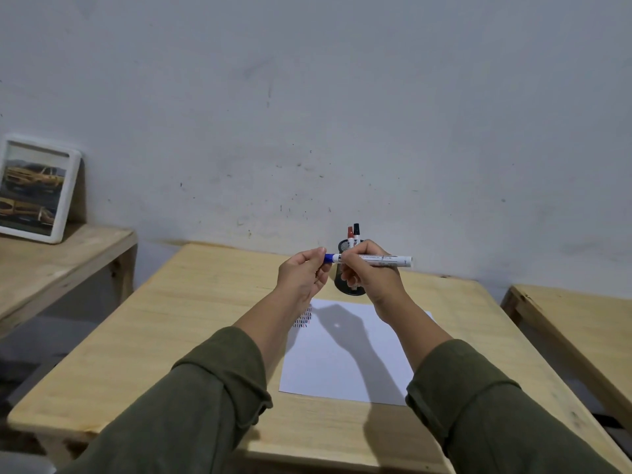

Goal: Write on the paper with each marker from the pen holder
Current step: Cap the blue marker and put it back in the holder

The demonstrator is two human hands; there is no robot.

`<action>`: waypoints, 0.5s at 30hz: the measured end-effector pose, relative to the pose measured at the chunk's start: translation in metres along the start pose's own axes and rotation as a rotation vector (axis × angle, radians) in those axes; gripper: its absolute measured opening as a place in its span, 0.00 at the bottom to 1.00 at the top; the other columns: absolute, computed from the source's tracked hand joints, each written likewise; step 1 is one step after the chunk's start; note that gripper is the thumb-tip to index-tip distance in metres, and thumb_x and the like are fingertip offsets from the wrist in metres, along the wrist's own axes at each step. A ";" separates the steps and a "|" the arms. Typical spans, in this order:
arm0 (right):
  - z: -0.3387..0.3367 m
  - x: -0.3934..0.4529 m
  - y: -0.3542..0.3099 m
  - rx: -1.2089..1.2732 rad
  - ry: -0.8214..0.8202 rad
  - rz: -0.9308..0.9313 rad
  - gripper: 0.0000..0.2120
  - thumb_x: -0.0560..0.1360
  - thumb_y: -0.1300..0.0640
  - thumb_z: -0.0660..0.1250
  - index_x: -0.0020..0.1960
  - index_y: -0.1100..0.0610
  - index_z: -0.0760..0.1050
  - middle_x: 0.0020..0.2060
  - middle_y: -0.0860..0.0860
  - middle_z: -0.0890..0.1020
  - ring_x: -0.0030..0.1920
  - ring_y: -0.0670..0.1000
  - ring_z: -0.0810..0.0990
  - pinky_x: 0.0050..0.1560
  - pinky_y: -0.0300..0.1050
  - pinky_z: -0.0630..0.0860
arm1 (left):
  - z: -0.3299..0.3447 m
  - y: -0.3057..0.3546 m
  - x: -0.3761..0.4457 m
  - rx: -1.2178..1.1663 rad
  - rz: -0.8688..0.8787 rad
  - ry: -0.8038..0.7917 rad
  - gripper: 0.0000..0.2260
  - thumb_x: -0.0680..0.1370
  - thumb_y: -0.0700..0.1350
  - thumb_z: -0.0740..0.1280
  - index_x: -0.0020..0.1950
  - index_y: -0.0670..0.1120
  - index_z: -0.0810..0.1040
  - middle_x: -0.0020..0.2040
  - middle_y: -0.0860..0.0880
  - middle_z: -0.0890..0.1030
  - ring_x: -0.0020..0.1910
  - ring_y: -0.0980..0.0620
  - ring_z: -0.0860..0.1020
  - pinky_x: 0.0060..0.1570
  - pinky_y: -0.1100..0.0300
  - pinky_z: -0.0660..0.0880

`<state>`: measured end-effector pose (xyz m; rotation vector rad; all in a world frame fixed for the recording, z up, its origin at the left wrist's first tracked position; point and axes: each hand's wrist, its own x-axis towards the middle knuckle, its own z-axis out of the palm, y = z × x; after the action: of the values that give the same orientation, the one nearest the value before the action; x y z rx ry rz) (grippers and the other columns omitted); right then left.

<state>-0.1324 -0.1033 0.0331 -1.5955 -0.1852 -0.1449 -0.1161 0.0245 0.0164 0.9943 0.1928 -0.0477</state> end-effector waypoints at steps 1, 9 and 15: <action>0.000 0.001 0.000 0.022 0.003 0.000 0.07 0.73 0.64 0.66 0.37 0.59 0.73 0.29 0.54 0.77 0.27 0.46 0.75 0.29 0.37 0.71 | 0.001 0.000 0.000 -0.008 0.005 0.008 0.02 0.76 0.39 0.67 0.43 0.43 0.77 0.38 0.47 0.79 0.34 0.56 0.77 0.39 0.66 0.75; 0.002 0.000 0.006 0.131 0.032 -0.001 0.08 0.74 0.63 0.66 0.38 0.58 0.72 0.28 0.52 0.78 0.28 0.49 0.76 0.32 0.40 0.74 | 0.006 -0.006 -0.002 -0.032 0.062 0.035 0.04 0.77 0.38 0.65 0.43 0.44 0.77 0.40 0.48 0.80 0.36 0.56 0.76 0.43 0.66 0.77; -0.002 0.000 0.001 0.162 -0.091 0.022 0.07 0.72 0.60 0.71 0.49 0.53 0.78 0.39 0.54 0.82 0.35 0.50 0.81 0.42 0.42 0.76 | 0.005 0.007 0.009 -0.011 0.158 0.110 0.06 0.78 0.37 0.64 0.43 0.47 0.77 0.41 0.49 0.81 0.40 0.56 0.78 0.44 0.66 0.75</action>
<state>-0.1323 -0.1057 0.0326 -1.4428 -0.2438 -0.0390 -0.1054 0.0245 0.0229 0.9987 0.2149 0.1523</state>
